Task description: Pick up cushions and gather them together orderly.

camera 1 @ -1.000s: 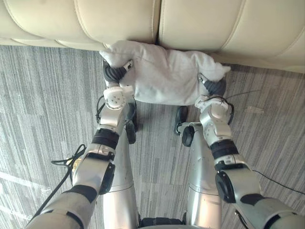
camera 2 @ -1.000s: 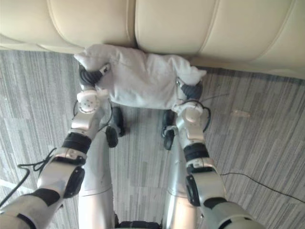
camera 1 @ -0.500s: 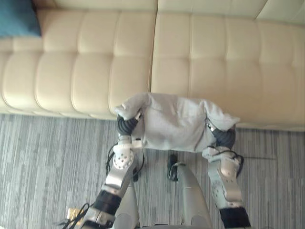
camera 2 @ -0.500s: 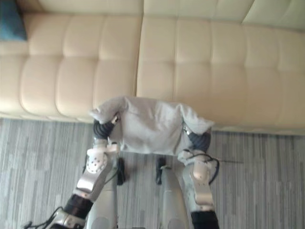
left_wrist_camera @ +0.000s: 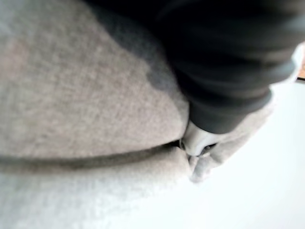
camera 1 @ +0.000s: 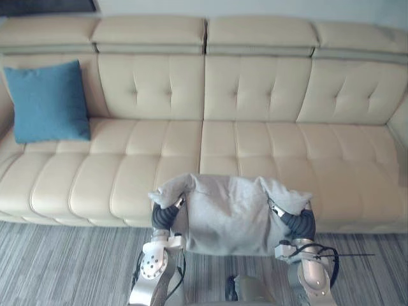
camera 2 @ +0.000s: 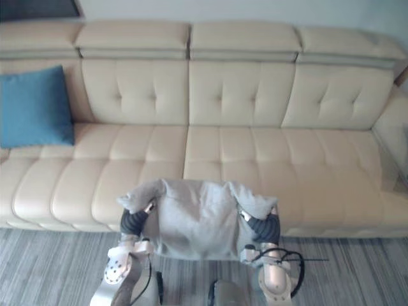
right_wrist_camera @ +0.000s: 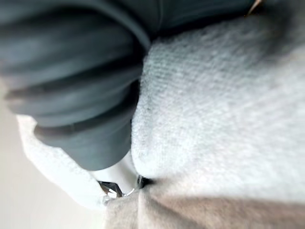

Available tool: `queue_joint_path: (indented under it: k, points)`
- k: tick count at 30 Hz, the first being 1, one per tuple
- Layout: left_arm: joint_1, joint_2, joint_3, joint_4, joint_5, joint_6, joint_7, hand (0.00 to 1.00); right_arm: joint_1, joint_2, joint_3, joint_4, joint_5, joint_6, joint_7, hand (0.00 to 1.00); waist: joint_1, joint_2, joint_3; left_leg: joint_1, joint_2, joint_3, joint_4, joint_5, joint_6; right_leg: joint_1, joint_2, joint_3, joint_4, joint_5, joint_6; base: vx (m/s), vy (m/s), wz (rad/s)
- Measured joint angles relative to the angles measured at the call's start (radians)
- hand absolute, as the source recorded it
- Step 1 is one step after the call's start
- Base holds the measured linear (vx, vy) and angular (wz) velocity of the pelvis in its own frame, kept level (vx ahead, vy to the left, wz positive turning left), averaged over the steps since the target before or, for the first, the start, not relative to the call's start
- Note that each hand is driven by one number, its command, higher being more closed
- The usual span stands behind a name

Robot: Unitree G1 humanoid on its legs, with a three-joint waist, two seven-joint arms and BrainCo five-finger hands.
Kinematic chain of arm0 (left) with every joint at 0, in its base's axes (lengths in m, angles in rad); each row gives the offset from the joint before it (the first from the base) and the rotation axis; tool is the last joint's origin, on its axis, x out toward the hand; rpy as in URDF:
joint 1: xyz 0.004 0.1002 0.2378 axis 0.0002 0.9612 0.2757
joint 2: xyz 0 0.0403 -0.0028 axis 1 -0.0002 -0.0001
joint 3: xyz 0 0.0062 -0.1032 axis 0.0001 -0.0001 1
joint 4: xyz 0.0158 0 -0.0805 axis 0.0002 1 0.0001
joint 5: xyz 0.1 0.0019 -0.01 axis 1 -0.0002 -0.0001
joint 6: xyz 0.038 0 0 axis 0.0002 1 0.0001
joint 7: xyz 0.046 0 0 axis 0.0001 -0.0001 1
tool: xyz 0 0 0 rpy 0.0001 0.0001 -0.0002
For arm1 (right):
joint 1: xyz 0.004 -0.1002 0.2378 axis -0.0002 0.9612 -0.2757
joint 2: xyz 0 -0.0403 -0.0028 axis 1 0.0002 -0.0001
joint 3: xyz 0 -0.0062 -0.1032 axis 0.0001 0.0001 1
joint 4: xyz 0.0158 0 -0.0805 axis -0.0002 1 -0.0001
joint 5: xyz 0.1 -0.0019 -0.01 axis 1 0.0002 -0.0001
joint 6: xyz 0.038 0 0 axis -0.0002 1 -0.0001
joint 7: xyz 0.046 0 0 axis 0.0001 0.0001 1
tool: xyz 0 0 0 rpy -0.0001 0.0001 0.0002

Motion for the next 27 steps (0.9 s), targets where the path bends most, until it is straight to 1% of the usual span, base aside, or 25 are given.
queue_joint_path:
  k: [1,2,3,4,5,6,7,8,9,10,11,12,13,14,15,16,17,18,19,20,21,22,23,26,27]
  points:
    - [0.001,-0.001,-0.005,0.000,0.000,0.004,0.000,1.00,-0.005,-0.001,0.000,0.000,0.000,0.000,-0.003,1.00,0.000,0.004,-0.006,0.014,-0.013,-0.004,-0.079,-0.017,-0.005,0.003,-0.001,0.006,-0.008,0.002,0.001,0.14,0.139,-0.21]
    - [0.003,-0.002,-0.009,0.000,0.000,0.005,0.000,1.00,-0.017,-0.002,0.000,0.005,0.000,0.000,-0.009,1.00,0.007,0.016,-0.014,0.057,-0.043,-0.025,-0.243,-0.017,-0.009,0.005,-0.001,0.023,-0.014,0.001,0.013,0.16,0.191,-0.44]
    - [0.008,0.001,-0.008,0.001,0.000,0.005,0.000,1.00,-0.039,-0.004,0.000,0.023,-0.002,0.000,-0.015,1.00,0.011,0.030,-0.027,0.099,-0.068,-0.062,-0.370,0.029,-0.004,0.005,0.001,0.042,-0.010,-0.009,0.037,0.18,0.201,-0.52]
    - [0.009,0.009,-0.005,0.004,0.000,0.010,0.000,1.00,-0.050,0.000,0.002,0.051,-0.003,0.003,-0.017,1.00,0.009,0.023,-0.035,0.115,-0.078,-0.047,-0.377,0.024,0.002,0.006,-0.007,0.065,-0.012,-0.010,0.043,0.21,0.179,-0.48]
    - [0.016,0.011,-0.006,0.003,0.001,0.016,0.000,1.00,-0.054,0.004,0.001,0.081,-0.004,0.010,-0.020,1.00,0.008,0.009,-0.053,0.127,-0.091,-0.024,-0.377,0.016,0.015,0.015,-0.019,0.081,-0.035,0.002,0.067,0.24,0.157,-0.35]
    - [0.018,0.009,-0.007,0.003,0.002,0.017,0.000,1.00,-0.052,0.003,0.001,0.096,-0.004,0.017,-0.019,1.00,0.006,0.002,-0.065,0.127,-0.096,-0.003,-0.360,-0.003,0.035,0.031,-0.032,0.092,-0.056,0.024,0.093,0.27,0.166,-0.31]
    - [0.016,0.009,-0.007,0.003,0.002,0.018,0.000,1.00,-0.053,0.001,0.000,0.103,-0.004,0.020,-0.019,1.00,0.006,-0.001,-0.067,0.131,-0.099,0.007,-0.358,-0.008,0.041,0.034,-0.036,0.100,-0.055,0.034,0.097,0.28,0.198,-0.26]
    - [0.013,0.010,-0.007,0.003,0.002,0.020,0.000,1.00,-0.054,0.003,-0.001,0.117,-0.003,0.021,-0.019,1.00,0.005,-0.007,-0.070,0.144,-0.111,0.017,-0.368,-0.013,0.049,0.032,-0.044,0.114,-0.042,0.049,0.114,0.24,0.198,-0.25]
    - [0.012,0.012,-0.008,0.004,0.003,0.024,-0.001,1.00,-0.054,0.004,-0.002,0.132,-0.003,0.023,-0.019,1.00,-0.001,-0.009,-0.069,0.181,-0.126,0.029,-0.400,-0.022,0.056,0.011,-0.054,0.131,0.024,0.064,0.141,0.21,0.187,-0.23]
    - [0.012,0.013,-0.008,0.004,0.003,0.025,-0.002,1.00,-0.054,0.004,-0.002,0.136,-0.003,0.023,-0.019,1.00,-0.003,-0.009,-0.069,0.197,-0.130,0.037,-0.411,-0.023,0.059,-0.007,-0.056,0.132,0.065,0.072,0.157,0.17,0.162,-0.25]
    - [0.012,0.017,-0.009,0.004,0.004,0.027,-0.002,1.00,-0.054,0.005,-0.002,0.147,-0.003,0.023,-0.017,1.00,-0.004,-0.009,-0.068,0.224,-0.136,0.047,-0.428,-0.026,0.063,-0.041,-0.061,0.132,0.147,0.092,0.191,0.16,0.153,-0.23]
    - [0.010,0.030,-0.010,0.004,0.008,0.031,-0.006,1.00,-0.056,0.011,-0.002,0.169,-0.003,0.023,-0.016,1.00,-0.006,-0.013,-0.066,0.267,-0.144,0.061,-0.447,-0.032,0.073,-0.083,-0.072,0.126,0.252,0.130,0.233,0.13,0.119,-0.24]
    - [0.010,0.035,-0.010,0.006,0.009,0.033,-0.009,1.00,-0.056,0.015,-0.002,0.180,-0.004,0.023,-0.016,1.00,-0.006,-0.015,-0.065,0.286,-0.146,0.067,-0.459,-0.032,0.074,-0.095,-0.076,0.120,0.288,0.149,0.232,0.12,0.089,-0.19]
    - [0.009,0.042,-0.010,0.007,0.010,0.037,-0.010,1.00,-0.060,0.023,-0.003,0.205,-0.006,0.024,-0.015,1.00,-0.007,-0.013,-0.064,0.316,-0.142,0.069,-0.476,-0.035,0.078,-0.108,-0.086,0.100,0.340,0.171,0.208,0.07,0.026,-0.08]
    - [0.007,0.043,-0.010,0.007,0.011,0.039,-0.010,1.00,-0.060,0.026,-0.003,0.219,-0.009,0.026,-0.015,1.00,-0.009,-0.013,-0.064,0.330,-0.140,0.066,-0.490,-0.038,0.082,-0.113,-0.090,0.079,0.357,0.152,0.194,0.09,0.005,-0.02]
    - [0.000,0.043,-0.010,0.007,0.011,0.039,-0.010,1.00,-0.065,0.039,-0.004,0.235,-0.019,0.029,-0.015,1.00,-0.009,-0.016,-0.067,0.332,-0.137,0.064,-0.498,-0.041,0.084,-0.129,-0.088,0.067,0.342,0.096,0.175,0.06,-0.045,0.06]
    - [-0.006,0.043,-0.010,0.007,0.011,0.040,-0.010,1.00,-0.066,0.040,-0.004,0.236,-0.027,0.032,-0.015,1.00,-0.009,-0.017,-0.068,0.332,-0.132,0.061,-0.498,-0.045,0.082,-0.130,-0.084,0.060,0.312,0.077,0.169,0.07,-0.144,0.04]
    - [-0.014,0.043,-0.009,0.007,0.011,0.039,-0.010,1.00,-0.070,0.035,-0.008,0.236,-0.035,0.034,-0.014,1.00,-0.008,-0.015,-0.067,0.327,-0.113,0.053,-0.490,-0.056,0.076,-0.122,-0.064,0.051,0.186,0.058,0.146,0.06,-0.161,0.13]
    - [-0.015,0.043,-0.008,0.006,0.011,0.039,-0.011,1.00,-0.072,0.037,-0.011,0.236,-0.036,0.034,-0.010,1.00,-0.009,-0.022,-0.073,0.312,-0.109,0.038,-0.474,-0.063,0.057,-0.108,-0.045,0.062,0.079,0.079,0.134,0.08,-0.206,0.21]
    - [-0.016,0.044,-0.008,0.002,0.013,0.039,-0.011,1.00,-0.073,0.042,-0.012,0.234,-0.036,0.034,-0.010,1.00,-0.015,-0.036,-0.080,0.296,-0.113,0.022,-0.456,-0.069,0.038,-0.088,-0.038,0.078,-0.002,0.132,0.116,0.08,-0.190,0.40]
    - [-0.029,0.020,-0.010,0.027,0.019,0.050,-0.013,1.00,-0.088,0.028,-0.029,0.242,-0.036,0.038,-0.010,1.00,-0.021,-0.017,-0.073,0.276,-0.106,-0.028,-0.423,-0.090,0.016,-0.066,-0.028,0.060,-0.057,0.127,0.100,0.10,-0.169,0.36]
    - [-0.028,0.013,-0.011,0.030,0.019,0.052,-0.015,1.00,-0.088,0.023,-0.035,0.242,-0.036,0.041,-0.010,1.00,-0.021,-0.006,-0.073,0.277,-0.100,-0.037,-0.426,-0.090,0.016,-0.059,-0.021,0.054,-0.070,0.130,0.095,0.12,-0.150,0.29]
    - [-0.022,0.003,-0.015,0.034,0.022,0.055,-0.020,1.00,-0.091,0.006,-0.042,0.240,-0.036,0.045,-0.010,1.00,-0.017,0.015,-0.080,0.285,-0.084,-0.049,-0.449,-0.078,0.008,-0.046,-0.006,0.038,-0.093,0.140,0.083,0.11,-0.102,0.09]
    - [-0.033,-0.012,-0.013,0.033,0.040,0.055,-0.021,1.00,-0.105,-0.006,-0.044,0.237,-0.036,0.046,-0.009,1.00,-0.009,0.028,-0.090,0.314,-0.070,-0.070,-0.514,-0.050,-0.007,-0.019,0.012,0.019,-0.128,0.149,0.069,0.12,-0.130,0.12]
    - [-0.047,-0.013,-0.008,0.033,0.041,0.055,-0.020,1.00,-0.119,-0.006,-0.044,0.237,-0.036,0.046,-0.009,1.00,-0.008,0.026,-0.092,0.318,-0.070,-0.074,-0.535,-0.040,-0.005,-0.018,0.013,0.012,-0.136,0.151,0.067,0.05,-0.076,0.18]
